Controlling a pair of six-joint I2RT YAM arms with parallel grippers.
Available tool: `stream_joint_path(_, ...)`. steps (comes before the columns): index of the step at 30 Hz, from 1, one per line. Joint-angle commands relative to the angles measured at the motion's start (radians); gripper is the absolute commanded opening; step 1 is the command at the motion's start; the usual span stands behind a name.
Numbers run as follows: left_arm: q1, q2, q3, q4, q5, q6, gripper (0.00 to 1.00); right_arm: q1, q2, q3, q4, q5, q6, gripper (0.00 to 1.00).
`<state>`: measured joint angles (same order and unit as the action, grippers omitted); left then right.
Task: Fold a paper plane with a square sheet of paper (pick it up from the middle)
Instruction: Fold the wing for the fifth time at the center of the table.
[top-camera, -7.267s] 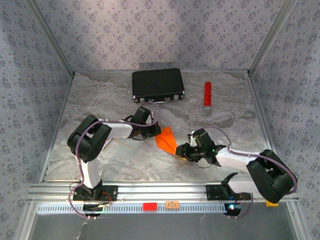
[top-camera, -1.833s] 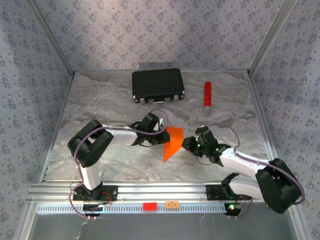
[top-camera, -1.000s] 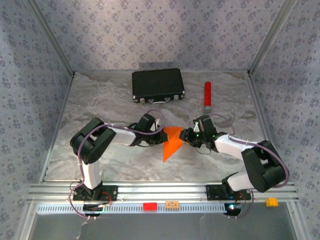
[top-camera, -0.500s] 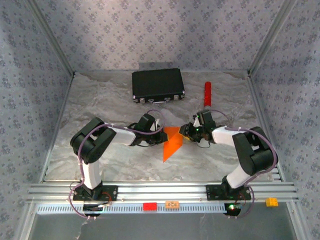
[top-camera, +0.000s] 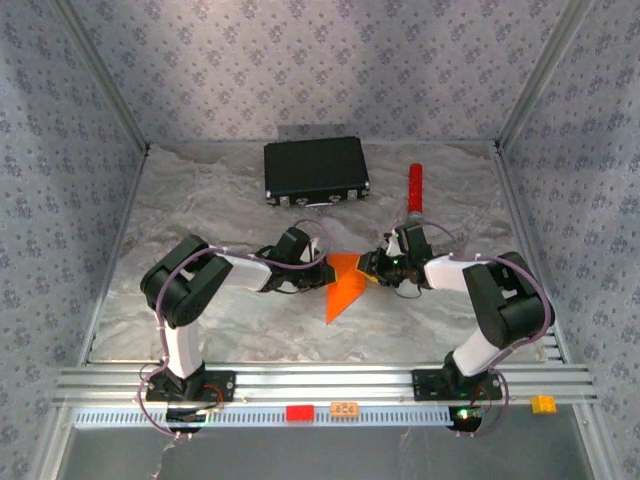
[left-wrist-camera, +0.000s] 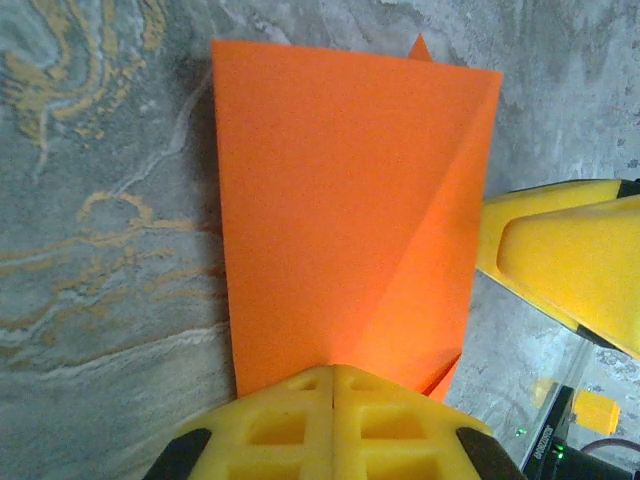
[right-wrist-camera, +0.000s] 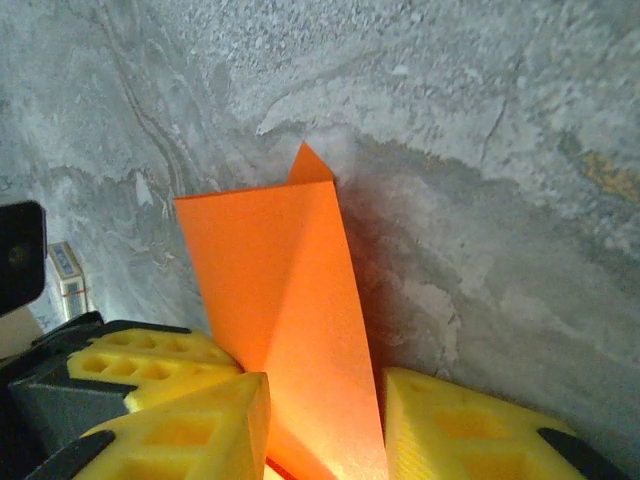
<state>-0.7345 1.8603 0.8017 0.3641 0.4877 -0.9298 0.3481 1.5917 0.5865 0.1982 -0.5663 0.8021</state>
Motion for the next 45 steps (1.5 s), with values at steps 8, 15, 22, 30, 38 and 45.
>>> stream_joint_path(8, 0.011, 0.013, -0.016, -0.038, -0.011, 0.008, 0.04, -0.018, -0.047, -0.078, 0.104, -0.099, 0.041, 0.36)
stream_joint_path(15, 0.017, 0.009, -0.024, -0.005, 0.002, -0.012, 0.04, -0.021, -0.037, -0.08, 0.144, -0.14, 0.046, 0.35)
stream_joint_path(22, 0.018, 0.008, -0.032, 0.005, 0.0, -0.017, 0.04, -0.025, -0.013, -0.077, 0.187, -0.167, 0.061, 0.35)
stream_joint_path(30, 0.019, -0.004, -0.038, 0.011, -0.003, -0.017, 0.05, -0.025, 0.017, -0.06, 0.179, -0.179, 0.066, 0.34)
stream_joint_path(38, 0.019, -0.007, -0.036, 0.005, -0.008, -0.017, 0.05, -0.024, 0.043, -0.051, 0.192, -0.194, 0.064, 0.33)
stream_joint_path(45, 0.023, -0.01, -0.036, -0.002, -0.009, -0.015, 0.05, -0.032, 0.047, -0.048, 0.188, -0.209, 0.044, 0.33)
